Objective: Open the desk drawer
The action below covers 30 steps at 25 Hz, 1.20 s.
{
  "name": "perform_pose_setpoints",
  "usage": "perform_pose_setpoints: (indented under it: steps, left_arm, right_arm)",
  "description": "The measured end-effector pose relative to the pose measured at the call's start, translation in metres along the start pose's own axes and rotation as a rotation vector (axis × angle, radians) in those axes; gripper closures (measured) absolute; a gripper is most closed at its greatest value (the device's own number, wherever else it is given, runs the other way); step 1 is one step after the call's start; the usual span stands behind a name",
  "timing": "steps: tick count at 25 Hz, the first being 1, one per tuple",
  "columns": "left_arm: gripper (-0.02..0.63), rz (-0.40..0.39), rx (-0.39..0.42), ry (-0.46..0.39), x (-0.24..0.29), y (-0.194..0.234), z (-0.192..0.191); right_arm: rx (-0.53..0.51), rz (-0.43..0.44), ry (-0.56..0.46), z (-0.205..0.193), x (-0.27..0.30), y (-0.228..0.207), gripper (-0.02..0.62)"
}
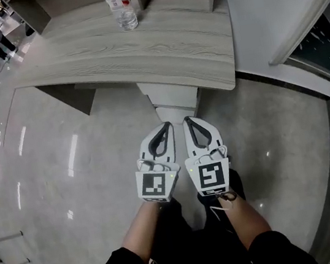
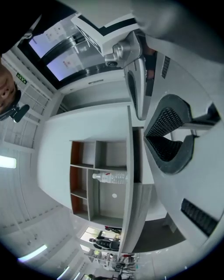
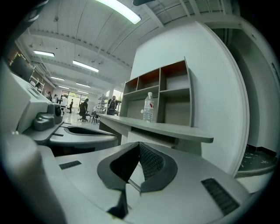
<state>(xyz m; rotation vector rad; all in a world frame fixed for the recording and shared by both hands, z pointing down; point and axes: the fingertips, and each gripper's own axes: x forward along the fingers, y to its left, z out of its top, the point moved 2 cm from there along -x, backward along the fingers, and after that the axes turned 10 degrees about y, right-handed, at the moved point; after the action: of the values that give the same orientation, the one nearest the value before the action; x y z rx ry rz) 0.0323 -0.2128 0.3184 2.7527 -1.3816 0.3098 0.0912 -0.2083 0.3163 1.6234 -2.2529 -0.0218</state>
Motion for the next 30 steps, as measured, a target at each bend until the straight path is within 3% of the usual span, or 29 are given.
perform_pose_setpoints:
  steps: [5, 12, 18, 24, 27, 30]
  left_arm:
    - [0.601, -0.010, -0.005, 0.023, 0.017, -0.004, -0.025]
    - [0.601, -0.017, 0.013, 0.034, 0.041, -0.010, -0.074]
    - [0.601, -0.024, -0.062, 0.018, 0.042, -0.002, -0.122]
    - [0.601, -0.016, -0.024, 0.030, 0.044, -0.004, -0.143]
    - [0.601, -0.032, -0.082, 0.055, 0.050, -0.003, -0.160]
    - [0.601, -0.062, -0.183, 0.069, 0.059, -0.001, -0.177]
  right_arm:
    - [-0.018, -0.013, 0.007, -0.020, 0.005, -0.005, 0.589]
    - [0.035, -0.055, -0.014, -0.048, 0.025, -0.009, 0.589]
    - [0.040, -0.065, 0.006, -0.076, 0.026, 0.009, 0.589]
    - [-0.011, -0.072, -0.020, -0.085, 0.018, 0.027, 0.589]
    - [-0.018, -0.066, -0.015, -0.092, 0.013, 0.033, 0.589]
    - [0.037, -0.016, -0.011, -0.098, 0.013, 0.030, 0.589]
